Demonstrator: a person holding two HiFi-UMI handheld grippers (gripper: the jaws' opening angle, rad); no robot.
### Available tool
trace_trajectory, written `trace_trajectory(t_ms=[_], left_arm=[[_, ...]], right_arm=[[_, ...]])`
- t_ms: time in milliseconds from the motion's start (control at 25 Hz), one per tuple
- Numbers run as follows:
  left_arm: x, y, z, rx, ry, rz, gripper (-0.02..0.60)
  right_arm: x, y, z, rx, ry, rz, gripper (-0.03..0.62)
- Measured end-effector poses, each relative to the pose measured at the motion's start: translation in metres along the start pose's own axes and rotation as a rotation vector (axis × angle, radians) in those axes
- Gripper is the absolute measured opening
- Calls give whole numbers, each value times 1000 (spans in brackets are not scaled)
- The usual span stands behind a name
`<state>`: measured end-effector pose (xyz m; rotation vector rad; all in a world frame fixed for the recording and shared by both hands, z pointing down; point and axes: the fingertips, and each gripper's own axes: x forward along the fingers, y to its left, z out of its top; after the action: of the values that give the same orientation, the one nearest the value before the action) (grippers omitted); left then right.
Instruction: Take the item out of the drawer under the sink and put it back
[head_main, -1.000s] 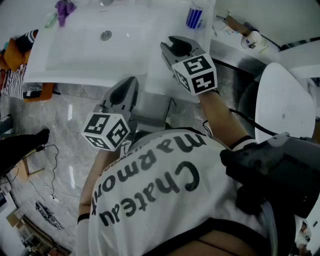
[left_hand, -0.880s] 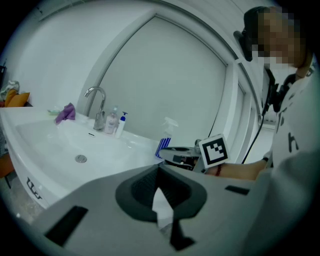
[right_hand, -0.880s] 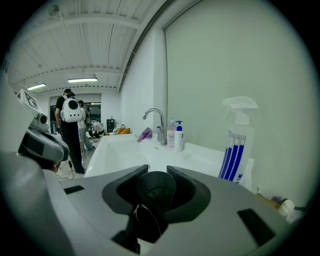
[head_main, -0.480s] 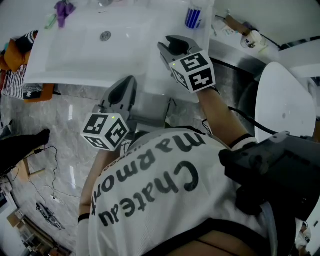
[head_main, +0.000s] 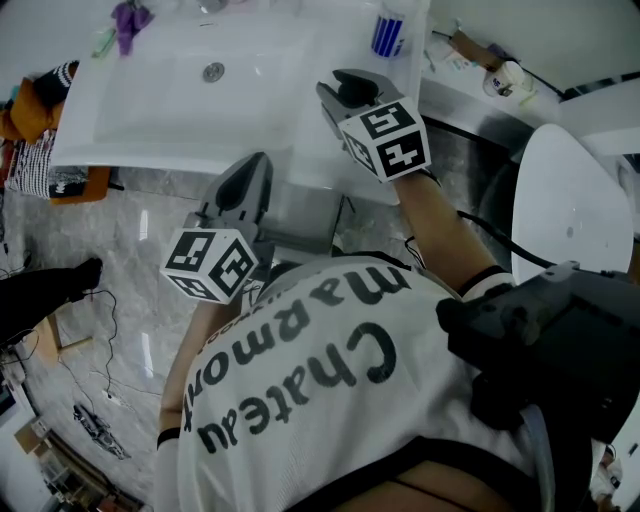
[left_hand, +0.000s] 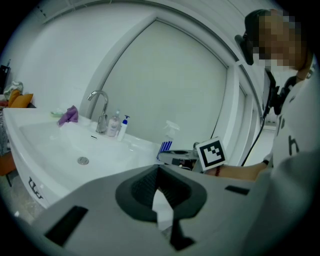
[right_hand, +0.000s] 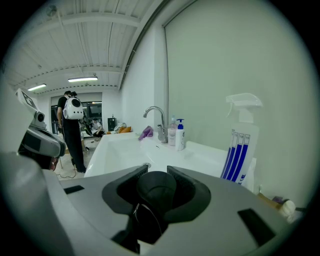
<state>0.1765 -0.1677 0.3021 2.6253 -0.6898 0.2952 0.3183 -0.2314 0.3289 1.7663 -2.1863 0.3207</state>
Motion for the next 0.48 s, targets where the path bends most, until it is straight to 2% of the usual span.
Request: trace_trajectory(t_ms=[200,320,400,480], left_arm=[[-3,0,0,0,-3,2,9],[-6,-1,1,3,-6,3,9],[-6,-2,1,5,-9,1,9],[-6,-5,2,7,-13,-3,9]], right_arm=[[0,0,0,4,8,2,127],[-1,5,0,-6,6,35,129],[0,9,0,-13,2,51,176],[0,12,-1,-24,-1,54,176]])
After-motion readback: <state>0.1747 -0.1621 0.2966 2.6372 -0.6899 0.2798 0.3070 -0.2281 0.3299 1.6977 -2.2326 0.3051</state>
